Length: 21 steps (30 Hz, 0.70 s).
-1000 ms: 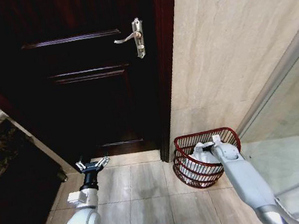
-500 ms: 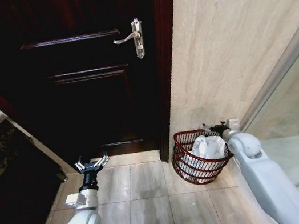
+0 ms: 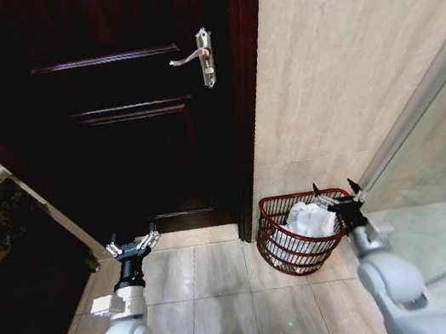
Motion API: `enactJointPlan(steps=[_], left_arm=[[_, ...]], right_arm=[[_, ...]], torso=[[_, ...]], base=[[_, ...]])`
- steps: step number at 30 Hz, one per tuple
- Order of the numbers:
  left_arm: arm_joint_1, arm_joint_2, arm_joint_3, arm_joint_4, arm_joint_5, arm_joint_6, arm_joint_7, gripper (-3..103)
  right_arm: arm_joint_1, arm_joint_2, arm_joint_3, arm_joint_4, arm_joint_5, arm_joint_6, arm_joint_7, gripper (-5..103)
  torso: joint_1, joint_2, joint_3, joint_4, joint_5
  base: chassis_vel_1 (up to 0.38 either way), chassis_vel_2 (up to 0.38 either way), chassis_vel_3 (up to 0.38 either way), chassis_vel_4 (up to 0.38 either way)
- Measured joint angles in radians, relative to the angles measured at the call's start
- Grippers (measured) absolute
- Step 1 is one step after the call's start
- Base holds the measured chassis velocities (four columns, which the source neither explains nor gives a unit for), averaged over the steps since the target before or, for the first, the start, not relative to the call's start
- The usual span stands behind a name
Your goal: Discard the used towel into the hamper.
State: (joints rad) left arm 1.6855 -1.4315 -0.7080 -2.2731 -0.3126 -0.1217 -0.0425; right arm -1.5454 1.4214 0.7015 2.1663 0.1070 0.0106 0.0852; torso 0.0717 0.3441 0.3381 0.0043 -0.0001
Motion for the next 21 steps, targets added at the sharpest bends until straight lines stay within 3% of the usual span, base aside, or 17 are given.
enactJointPlan(steps=[6,11,21], left_arm=[[0.036,0.002,0.002,0.012,-0.031,-0.024,0.007,100],[0.033,0.063,-0.001,0.081,-0.073,-0.035,0.013,100],[0.004,0.082,0.011,0.119,-0.089,-0.028,0.028,100]], right_arm=[[-0.103,0.071,0.000,0.012,-0.019,0.049,-0.008,100],[-0.132,0.067,0.020,-0.019,0.006,0.077,-0.042,100],[-0.145,0.052,0.036,0.006,0.046,0.058,-0.056,100]], torso=[[0.000,0.000,0.000,0.0002,0.0000],[0.000,0.000,0.000,0.0001,0.0001],[0.000,0.000,0.000,0.0001,0.0000]], base=[[0.000,0.000,0.000,0.000],[0.000,0.000,0.000,0.000],[0.000,0.000,0.000,0.000]])
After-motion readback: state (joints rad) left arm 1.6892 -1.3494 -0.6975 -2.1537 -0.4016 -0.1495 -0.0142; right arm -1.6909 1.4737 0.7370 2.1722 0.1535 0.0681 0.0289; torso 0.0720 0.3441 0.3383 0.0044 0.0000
